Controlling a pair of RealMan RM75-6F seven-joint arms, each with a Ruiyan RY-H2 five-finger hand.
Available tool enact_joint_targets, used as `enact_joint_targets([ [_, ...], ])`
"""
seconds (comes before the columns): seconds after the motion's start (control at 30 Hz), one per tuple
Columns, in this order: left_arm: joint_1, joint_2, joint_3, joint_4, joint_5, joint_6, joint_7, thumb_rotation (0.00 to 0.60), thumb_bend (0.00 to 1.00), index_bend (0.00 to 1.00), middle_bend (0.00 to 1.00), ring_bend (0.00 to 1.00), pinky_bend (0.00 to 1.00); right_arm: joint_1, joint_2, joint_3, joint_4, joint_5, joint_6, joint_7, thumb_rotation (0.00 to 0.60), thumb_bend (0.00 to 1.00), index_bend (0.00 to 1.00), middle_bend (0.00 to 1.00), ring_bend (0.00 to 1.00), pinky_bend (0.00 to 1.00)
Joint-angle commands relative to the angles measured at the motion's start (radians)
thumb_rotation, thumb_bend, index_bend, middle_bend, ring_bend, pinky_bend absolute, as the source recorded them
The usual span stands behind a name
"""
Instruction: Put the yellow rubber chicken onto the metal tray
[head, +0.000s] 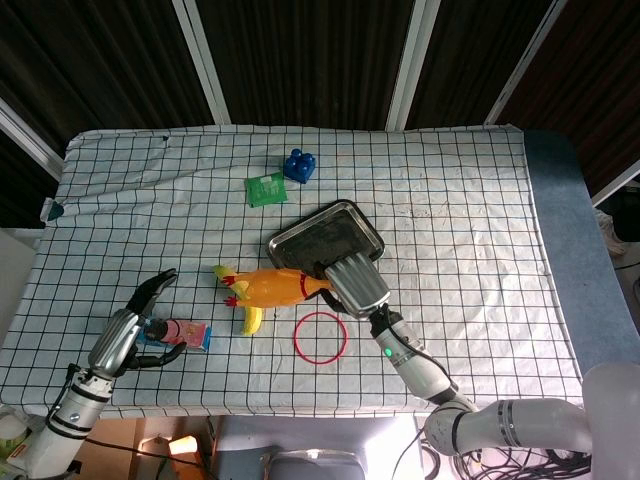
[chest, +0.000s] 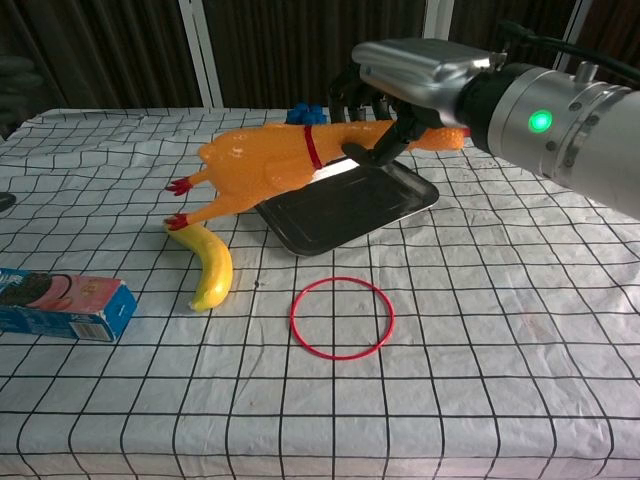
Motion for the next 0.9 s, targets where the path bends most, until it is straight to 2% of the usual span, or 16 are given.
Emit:
enact_joint_targets([
  [0.03, 0.035, 0.020, 0.008, 0.039, -0.013, 0.036, -0.020, 0.600, 0.26, 0.00, 0.00, 0.00, 0.00, -0.013, -0.068, 0.003, 0.193, -0.037, 0.011, 0.080, 0.600, 0.49, 0.97, 0.77, 0.61, 0.78],
  [0.4, 0.047, 0.027, 0.021, 0.108, -0.048, -0.011, -0.056, 0.600, 0.30, 0.00, 0.00, 0.00, 0.00, 0.019, -0.421, 0.035, 0.855, -0.131, -0.013, 0.387, 0.600, 0.48, 0.97, 0.77, 0.61, 0.78],
  [0.53, 0.048, 0.030, 0.020, 0.121, -0.053, -0.019, -0.075, 0.600, 0.30, 0.00, 0.00, 0.00, 0.00, 0.046, -0.501, 0.055, 1.010, -0.124, -0.083, 0.446, 0.600, 0.48, 0.94, 0.77, 0.58, 0.76],
  [0.63, 0.049, 0.033, 0.020, 0.127, -0.054, -0.024, -0.089, 0.600, 0.30, 0.00, 0.00, 0.00, 0.00, 0.056, -0.531, 0.057, 1.079, -0.137, -0.115, 0.493, 0.600, 0.48, 0.80, 0.70, 0.46, 0.67],
  [0.67, 0.049, 0.033, 0.019, 0.129, -0.056, -0.024, -0.095, 0.600, 0.30, 0.00, 0.00, 0.00, 0.00, 0.057, -0.538, 0.060, 1.100, -0.135, -0.134, 0.500, 0.600, 0.47, 0.71, 0.64, 0.40, 0.62],
  [0.8, 0.050, 0.033, 0.018, 0.132, -0.056, -0.024, -0.100, 0.600, 0.30, 0.00, 0.00, 0.00, 0.00, 0.058, -0.541, 0.062, 1.115, -0.138, -0.141, 0.511, 0.600, 0.45, 0.49, 0.50, 0.26, 0.50],
  [0.87, 0.049, 0.033, 0.017, 0.135, -0.057, -0.027, -0.106, 0.600, 0.30, 0.00, 0.00, 0.00, 0.00, 0.056, -0.545, 0.072, 1.133, -0.129, -0.152, 0.513, 0.600, 0.40, 0.20, 0.31, 0.08, 0.35],
  [0.9, 0.047, 0.032, 0.018, 0.135, -0.056, -0.033, -0.113, 0.600, 0.30, 0.00, 0.00, 0.00, 0.00, 0.052, -0.545, 0.087, 1.147, -0.102, -0.192, 0.502, 0.600, 0.37, 0.08, 0.22, 0.03, 0.26],
])
